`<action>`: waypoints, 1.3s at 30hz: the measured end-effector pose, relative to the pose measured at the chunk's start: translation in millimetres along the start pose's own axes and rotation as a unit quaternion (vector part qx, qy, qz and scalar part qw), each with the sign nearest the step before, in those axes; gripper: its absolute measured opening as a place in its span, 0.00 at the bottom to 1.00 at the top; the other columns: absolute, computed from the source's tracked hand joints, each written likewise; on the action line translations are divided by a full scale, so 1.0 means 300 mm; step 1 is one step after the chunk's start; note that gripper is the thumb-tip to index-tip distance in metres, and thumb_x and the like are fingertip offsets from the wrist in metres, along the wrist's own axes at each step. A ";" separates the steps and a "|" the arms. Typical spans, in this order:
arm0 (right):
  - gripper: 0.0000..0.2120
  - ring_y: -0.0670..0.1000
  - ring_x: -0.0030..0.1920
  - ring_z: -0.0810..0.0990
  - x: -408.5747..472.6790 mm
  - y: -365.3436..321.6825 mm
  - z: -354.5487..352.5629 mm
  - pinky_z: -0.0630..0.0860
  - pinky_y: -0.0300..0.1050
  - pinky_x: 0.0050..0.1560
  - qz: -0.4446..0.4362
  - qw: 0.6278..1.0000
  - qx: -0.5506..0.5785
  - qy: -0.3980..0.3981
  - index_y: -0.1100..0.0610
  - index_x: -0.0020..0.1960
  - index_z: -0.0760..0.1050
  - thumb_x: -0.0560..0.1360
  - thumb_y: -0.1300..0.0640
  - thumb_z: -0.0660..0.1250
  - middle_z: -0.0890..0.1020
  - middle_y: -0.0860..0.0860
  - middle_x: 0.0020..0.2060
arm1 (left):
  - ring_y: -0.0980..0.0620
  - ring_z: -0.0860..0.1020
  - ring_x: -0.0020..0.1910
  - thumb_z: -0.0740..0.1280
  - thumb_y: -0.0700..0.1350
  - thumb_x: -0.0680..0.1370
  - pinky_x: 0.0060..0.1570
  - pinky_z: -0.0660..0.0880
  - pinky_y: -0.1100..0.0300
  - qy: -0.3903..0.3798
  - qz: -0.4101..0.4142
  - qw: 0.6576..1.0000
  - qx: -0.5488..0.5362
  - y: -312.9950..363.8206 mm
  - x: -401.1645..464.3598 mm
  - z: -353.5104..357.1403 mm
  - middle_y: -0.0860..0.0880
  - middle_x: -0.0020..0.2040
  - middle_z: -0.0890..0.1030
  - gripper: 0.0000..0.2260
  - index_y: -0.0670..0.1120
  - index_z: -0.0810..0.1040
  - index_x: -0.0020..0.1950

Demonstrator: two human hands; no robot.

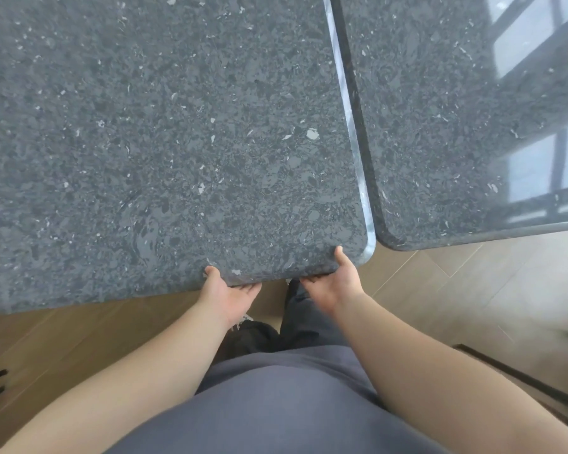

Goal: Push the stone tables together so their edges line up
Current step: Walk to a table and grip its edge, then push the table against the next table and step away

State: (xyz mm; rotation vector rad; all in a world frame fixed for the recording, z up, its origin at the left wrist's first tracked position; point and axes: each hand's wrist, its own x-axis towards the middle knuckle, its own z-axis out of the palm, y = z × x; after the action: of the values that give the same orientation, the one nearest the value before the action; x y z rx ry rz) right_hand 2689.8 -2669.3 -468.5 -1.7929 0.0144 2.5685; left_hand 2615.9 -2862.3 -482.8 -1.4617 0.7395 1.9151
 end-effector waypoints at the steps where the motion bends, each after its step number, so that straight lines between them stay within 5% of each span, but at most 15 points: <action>1: 0.30 0.61 0.69 0.75 -0.008 0.013 0.010 0.70 0.58 0.72 -0.011 1.000 -0.006 0.011 0.61 0.76 0.64 0.81 0.46 0.65 0.75 0.61 0.70 | 0.36 0.72 0.71 0.57 0.65 0.82 0.73 0.67 0.39 0.006 -0.010 1.000 0.012 0.009 -0.009 0.009 0.36 0.66 0.75 0.30 0.39 0.69 0.69; 5: 0.23 0.59 0.60 0.80 -0.051 0.058 0.038 0.74 0.55 0.65 -0.058 0.995 -0.057 0.054 0.61 0.75 0.66 0.83 0.54 0.62 0.78 0.59 0.63 | 0.33 0.74 0.68 0.57 0.55 0.86 0.72 0.70 0.40 0.006 -0.059 0.995 0.077 0.068 -0.058 0.013 0.32 0.67 0.76 0.24 0.34 0.72 0.68; 10: 0.28 0.60 0.72 0.72 -0.133 0.087 0.065 0.67 0.58 0.74 -0.076 0.986 -0.128 0.080 0.60 0.79 0.58 0.82 0.56 0.61 0.69 0.61 0.75 | 0.32 0.77 0.65 0.58 0.44 0.85 0.61 0.77 0.42 -0.055 -0.083 0.975 0.198 0.165 -0.177 -0.023 0.28 0.66 0.75 0.19 0.29 0.68 0.68; 14: 0.24 0.61 0.71 0.73 -0.232 0.137 0.110 0.72 0.57 0.71 -0.129 0.970 -0.187 0.082 0.61 0.78 0.60 0.84 0.57 0.59 0.68 0.62 0.74 | 0.40 0.86 0.54 0.57 0.40 0.83 0.49 0.83 0.46 -0.120 -0.020 0.970 0.213 0.266 -0.273 -0.040 0.39 0.59 0.84 0.12 0.39 0.76 0.62; 26: 0.10 0.55 0.50 0.83 -0.497 0.323 0.441 0.80 0.49 0.48 -0.205 0.930 -0.281 -0.120 0.60 0.61 0.75 0.83 0.61 0.60 0.83 0.56 0.48 | 0.45 0.84 0.45 0.56 0.37 0.84 0.47 0.79 0.49 -0.173 0.231 0.927 0.239 0.586 -0.608 -0.059 0.43 0.46 0.85 0.10 0.42 0.77 0.52; 29: 0.11 0.52 0.41 0.84 -0.534 0.406 0.502 0.83 0.48 0.48 -0.203 0.901 -0.333 -0.188 0.58 0.60 0.76 0.80 0.65 0.60 0.83 0.53 0.39 | 0.46 0.84 0.44 0.55 0.35 0.84 0.47 0.79 0.49 -0.173 0.307 0.901 0.255 0.668 -0.689 -0.108 0.44 0.45 0.85 0.12 0.42 0.77 0.51; 35: 0.11 0.51 0.40 0.82 -0.546 0.557 0.618 0.82 0.48 0.48 -0.185 0.862 -0.406 -0.239 0.57 0.57 0.77 0.78 0.68 0.64 0.83 0.53 0.40 | 0.46 0.84 0.45 0.57 0.34 0.84 0.48 0.79 0.49 -0.124 0.403 0.863 0.280 0.772 -0.785 -0.224 0.45 0.45 0.86 0.11 0.43 0.78 0.52; 39: 0.11 0.51 0.42 0.82 -0.528 0.620 0.725 0.81 0.46 0.47 -0.225 0.780 -0.514 -0.277 0.57 0.58 0.77 0.79 0.67 0.63 0.83 0.52 0.41 | 0.48 0.85 0.46 0.58 0.34 0.84 0.48 0.80 0.51 -0.062 0.480 0.835 0.263 0.847 -0.813 -0.274 0.47 0.45 0.86 0.10 0.44 0.78 0.53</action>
State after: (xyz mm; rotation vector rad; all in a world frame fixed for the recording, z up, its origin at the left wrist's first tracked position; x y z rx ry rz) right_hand 2537.9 -2853.0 -244.6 -0.7492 -1.8470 2.6939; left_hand 2526.3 -3122.9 -248.6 -0.6068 2.0149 2.1393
